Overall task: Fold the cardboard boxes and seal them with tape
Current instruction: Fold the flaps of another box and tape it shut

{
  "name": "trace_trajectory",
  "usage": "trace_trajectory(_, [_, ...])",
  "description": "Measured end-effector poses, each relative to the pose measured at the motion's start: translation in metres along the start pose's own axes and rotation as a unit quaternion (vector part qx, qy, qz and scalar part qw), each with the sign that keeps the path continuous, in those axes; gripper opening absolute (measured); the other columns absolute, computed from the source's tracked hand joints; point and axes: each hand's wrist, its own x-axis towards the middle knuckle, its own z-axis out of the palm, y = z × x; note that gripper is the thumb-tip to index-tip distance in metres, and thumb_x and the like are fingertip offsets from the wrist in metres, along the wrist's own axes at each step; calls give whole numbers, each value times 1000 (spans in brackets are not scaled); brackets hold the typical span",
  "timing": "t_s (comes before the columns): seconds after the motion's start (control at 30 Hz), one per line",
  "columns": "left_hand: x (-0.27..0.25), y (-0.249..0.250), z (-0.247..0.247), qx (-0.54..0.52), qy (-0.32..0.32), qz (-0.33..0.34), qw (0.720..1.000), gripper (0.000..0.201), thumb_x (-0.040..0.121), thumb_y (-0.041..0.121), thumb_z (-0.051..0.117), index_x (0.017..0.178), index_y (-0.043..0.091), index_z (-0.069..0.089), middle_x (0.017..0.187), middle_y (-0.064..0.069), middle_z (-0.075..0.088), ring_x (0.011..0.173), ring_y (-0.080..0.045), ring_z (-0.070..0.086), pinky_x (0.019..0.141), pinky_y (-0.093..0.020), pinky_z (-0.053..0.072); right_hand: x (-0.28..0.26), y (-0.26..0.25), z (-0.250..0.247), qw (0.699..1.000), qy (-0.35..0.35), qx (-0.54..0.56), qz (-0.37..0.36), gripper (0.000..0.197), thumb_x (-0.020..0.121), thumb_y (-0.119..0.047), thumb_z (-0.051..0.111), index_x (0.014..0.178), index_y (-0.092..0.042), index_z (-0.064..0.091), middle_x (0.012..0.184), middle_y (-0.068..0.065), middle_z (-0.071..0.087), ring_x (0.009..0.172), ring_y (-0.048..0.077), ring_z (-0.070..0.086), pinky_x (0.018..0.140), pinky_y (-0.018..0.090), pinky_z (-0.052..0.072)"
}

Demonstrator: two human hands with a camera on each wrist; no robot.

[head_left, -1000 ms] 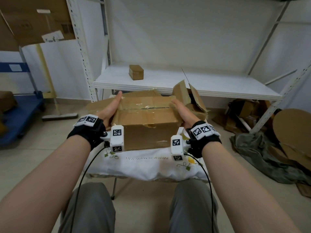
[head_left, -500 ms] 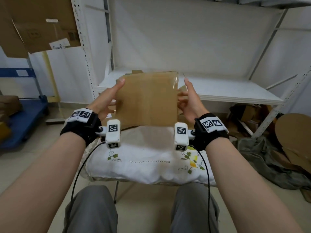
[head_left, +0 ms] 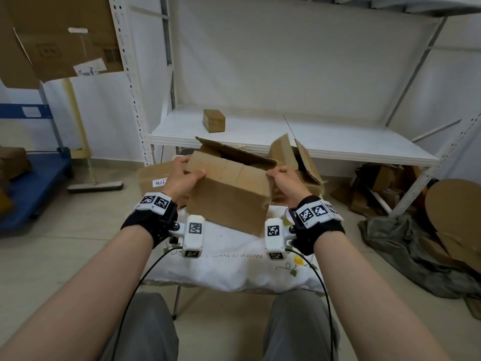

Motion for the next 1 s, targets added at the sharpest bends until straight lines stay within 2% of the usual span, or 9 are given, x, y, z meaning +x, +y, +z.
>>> trace_trajectory(0.1, [4, 1, 2, -50, -8, -14, 999, 39, 98, 22, 61, 132, 27, 42, 107, 3, 57, 93, -17, 55, 74, -39, 51, -1, -3, 0, 999, 10, 37, 18, 53, 103, -48, 45, 142, -12, 46, 137, 6, 55, 124, 28, 52, 98, 42, 40])
trace_trajectory(0.2, [2, 7, 3, -108, 2, -40, 993, 5, 99, 23, 54, 102, 19, 54, 76, 6, 63, 73, -16, 51, 67, -32, 44, 0, -1, 1, 996, 65, 65, 20, 41, 103, -35, 43, 131, -7, 52, 123, 8, 63, 110, 26, 56, 91, 39, 39])
trace_trajectory(0.27, [0, 10, 4, -140, 8, -49, 989, 20, 100, 24, 44, 82, 22, 52, 60, 7, 57, 66, -16, 45, 61, -29, 39, 6, 4, 3, 995, 82, 52, 8, 41, 98, -20, 43, 131, 3, 52, 128, 22, 62, 114, 36, 60, 95, 45, 49])
trace_trajectory(0.37, [-1, 7, 3, -140, 26, -58, 988, 22, 100, 27, 31, 85, 22, 47, 77, 0, 45, 70, -17, 43, 65, -31, 41, 10, 8, 3, 994, 66, 86, -1, 33, 97, -8, 44, 129, -1, 44, 129, 20, 56, 114, 32, 61, 75, 34, 56])
trace_trajectory(0.5, [6, 3, 0, -115, 50, -55, 991, 48, 104, 37, 22, 135, 12, 49, 117, -7, 53, 96, -25, 52, 87, -45, 46, 8, 16, -1, 997, -22, 52, 44, 99, 65, -67, 71, 147, -23, 37, 139, 13, 48, 115, 34, 55, 74, 44, 55])
trace_trajectory(0.57, [7, 3, -4, -127, 53, -61, 989, 52, 103, 39, 23, 140, 11, 46, 140, -12, 50, 109, -30, 52, 95, -52, 45, 9, 24, -2, 994, -75, 41, 73, 116, 50, -76, 74, 149, -32, 34, 141, 13, 43, 118, 41, 52, 79, 53, 57])
trace_trajectory(0.73, [11, 14, -14, -150, 63, -70, 984, 54, 102, 39, 19, 144, 13, 43, 146, -10, 48, 124, -31, 47, 107, -60, 35, 1, 31, -3, 978, -160, 73, 114, 112, 48, -74, 82, 145, -43, 35, 148, 28, 38, 116, 49, 57, 93, 60, 55])
trace_trajectory(0.87, [18, 23, -21, -169, 75, -67, 981, 57, 100, 40, 21, 145, 15, 44, 149, -9, 47, 131, -30, 44, 96, -51, 42, -3, 30, 0, 972, -186, 78, 117, 124, 50, -75, 81, 156, -38, 28, 157, 21, 30, 121, 52, 54, 90, 60, 56])
trace_trajectory(1.0, [22, 30, -18, -161, 67, -39, 984, 53, 102, 35, 21, 146, 12, 41, 147, -11, 47, 124, -28, 48, 103, -52, 39, -5, 25, -2, 969, -202, 103, 94, 78, 78, -64, 73, 140, -26, 45, 146, 14, 41, 124, 53, 50, 92, 62, 54])
